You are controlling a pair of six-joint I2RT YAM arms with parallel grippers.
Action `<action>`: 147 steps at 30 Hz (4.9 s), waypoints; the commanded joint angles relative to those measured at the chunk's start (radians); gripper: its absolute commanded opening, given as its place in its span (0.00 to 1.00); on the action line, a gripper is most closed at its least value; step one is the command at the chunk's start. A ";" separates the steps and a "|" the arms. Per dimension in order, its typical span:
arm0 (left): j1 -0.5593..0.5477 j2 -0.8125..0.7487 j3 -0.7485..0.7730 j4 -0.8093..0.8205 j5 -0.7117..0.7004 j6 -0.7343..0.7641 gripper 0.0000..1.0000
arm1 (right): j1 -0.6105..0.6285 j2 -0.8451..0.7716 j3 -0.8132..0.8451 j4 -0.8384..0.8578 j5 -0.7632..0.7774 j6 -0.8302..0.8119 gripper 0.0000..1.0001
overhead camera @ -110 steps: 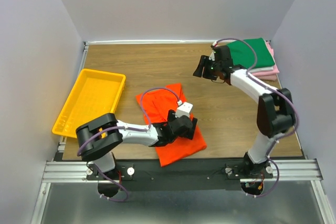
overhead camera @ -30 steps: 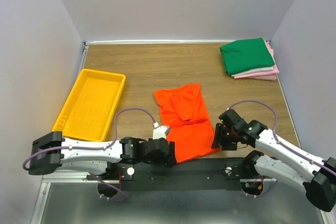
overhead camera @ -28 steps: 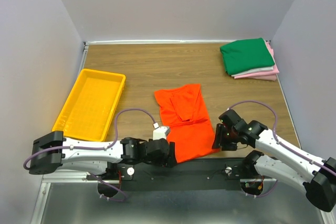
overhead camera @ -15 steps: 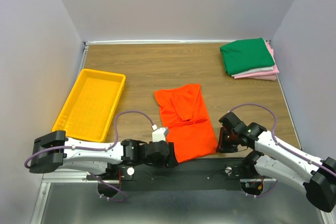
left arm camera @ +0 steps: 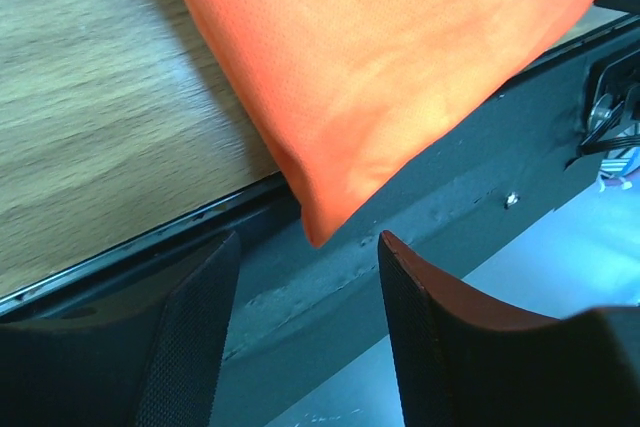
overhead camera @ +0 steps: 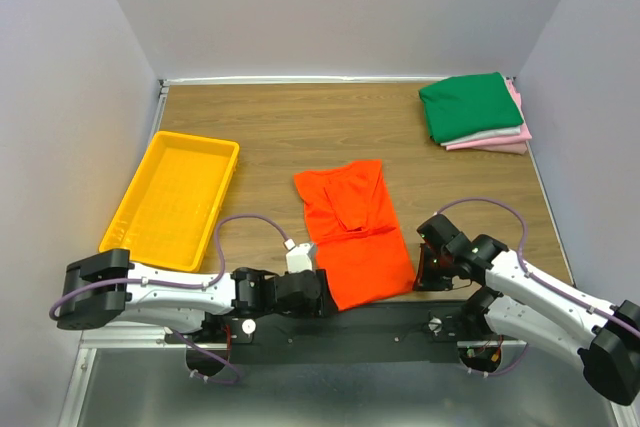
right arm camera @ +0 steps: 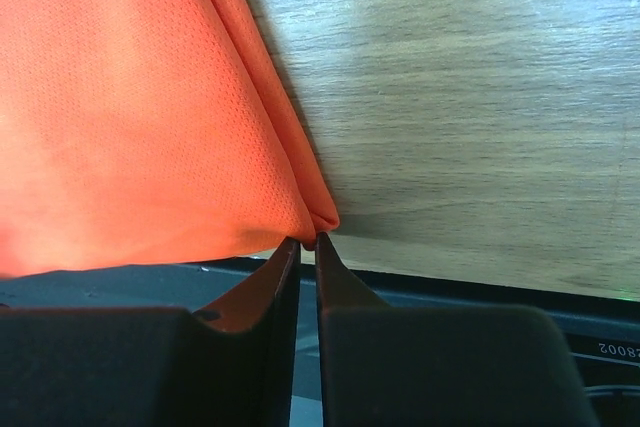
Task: Fold and stack the t-shirts
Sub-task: Fold the tshirt
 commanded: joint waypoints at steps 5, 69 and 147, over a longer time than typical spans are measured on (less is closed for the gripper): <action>-0.007 0.090 -0.009 0.081 -0.039 -0.016 0.59 | 0.008 -0.011 -0.008 0.024 0.005 -0.004 0.15; -0.092 -0.310 0.091 -0.171 -0.131 -0.051 0.00 | 0.010 -0.132 0.438 -0.156 0.034 -0.047 0.00; 0.695 -0.216 -0.202 0.509 0.060 0.328 0.60 | -0.025 0.806 0.881 0.447 0.422 -0.361 0.55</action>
